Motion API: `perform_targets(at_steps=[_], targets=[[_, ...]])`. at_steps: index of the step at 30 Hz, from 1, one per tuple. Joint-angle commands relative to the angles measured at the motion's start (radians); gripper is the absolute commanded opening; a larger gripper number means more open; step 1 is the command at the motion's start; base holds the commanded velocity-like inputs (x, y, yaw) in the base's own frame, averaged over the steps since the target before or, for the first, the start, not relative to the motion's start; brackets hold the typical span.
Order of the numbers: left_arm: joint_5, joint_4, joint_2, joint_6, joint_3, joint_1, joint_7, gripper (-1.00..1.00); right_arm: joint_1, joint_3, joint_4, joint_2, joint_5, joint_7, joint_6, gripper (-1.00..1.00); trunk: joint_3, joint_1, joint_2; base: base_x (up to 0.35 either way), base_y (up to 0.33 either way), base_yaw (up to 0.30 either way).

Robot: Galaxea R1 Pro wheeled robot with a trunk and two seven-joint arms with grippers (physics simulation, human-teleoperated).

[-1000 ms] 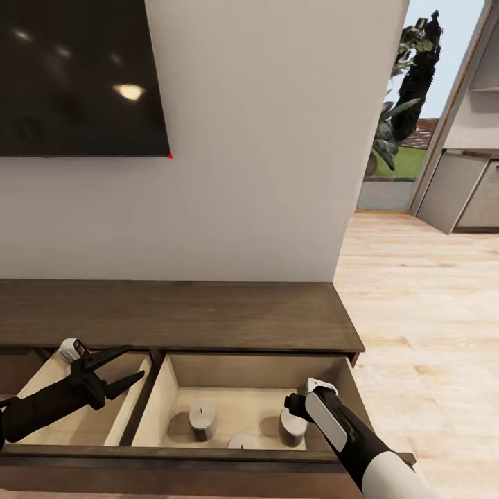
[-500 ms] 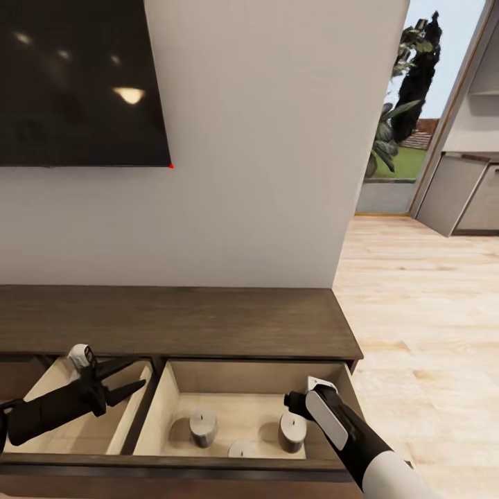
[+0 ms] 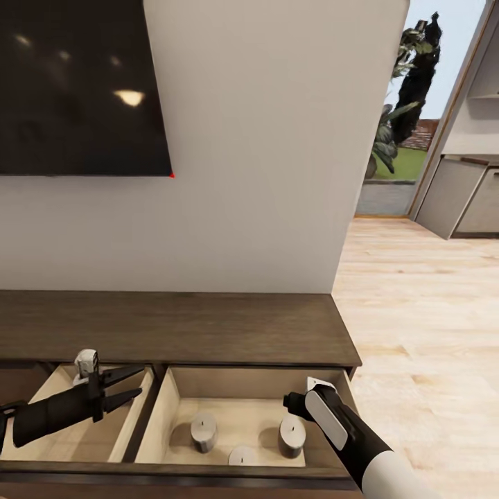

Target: Place each of the two pumpkins and all three candles from the living room inside a cabinet in the living room (use any cabinet), then make sure every cabinet is closed, and position the cauldron so it is next to a table in the living room.

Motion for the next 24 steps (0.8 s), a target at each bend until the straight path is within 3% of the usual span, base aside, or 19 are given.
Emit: perform_targets(at_steps=[1, 3, 15, 24], targets=[[-0.010, 0.000, -0.001, 0.003, 0.001, -0.001, 0.013, 1.00, -0.001, 0.003, -0.001, 0.000, -0.009, -0.009, 0.002, 1.00, 0.002, -0.004, 0.007, 0.000, 0.000, 0.000], [-0.012, 0.001, -0.006, 0.001, 0.003, -0.002, 0.091, 1.00, -0.001, 0.003, -0.001, 0.000, -0.009, -0.009, 0.025, 1.00, 0.009, -0.012, 0.021, 0.000, 0.000, 0.000], [-0.013, -0.001, -0.010, -0.001, 0.004, -0.007, 0.201, 1.00, -0.001, 0.003, -0.003, 0.000, -0.009, -0.009, 0.029, 1.00, 0.046, -0.058, 0.105, 0.000, 0.000, 0.000], [-0.012, -0.001, -0.014, -0.003, 0.004, -0.018, 0.329, 1.00, -0.001, 0.003, -0.003, 0.000, -0.009, -0.009, 0.029, 1.00, 0.074, -0.092, 0.168, 0.000, 0.000, 0.000]])
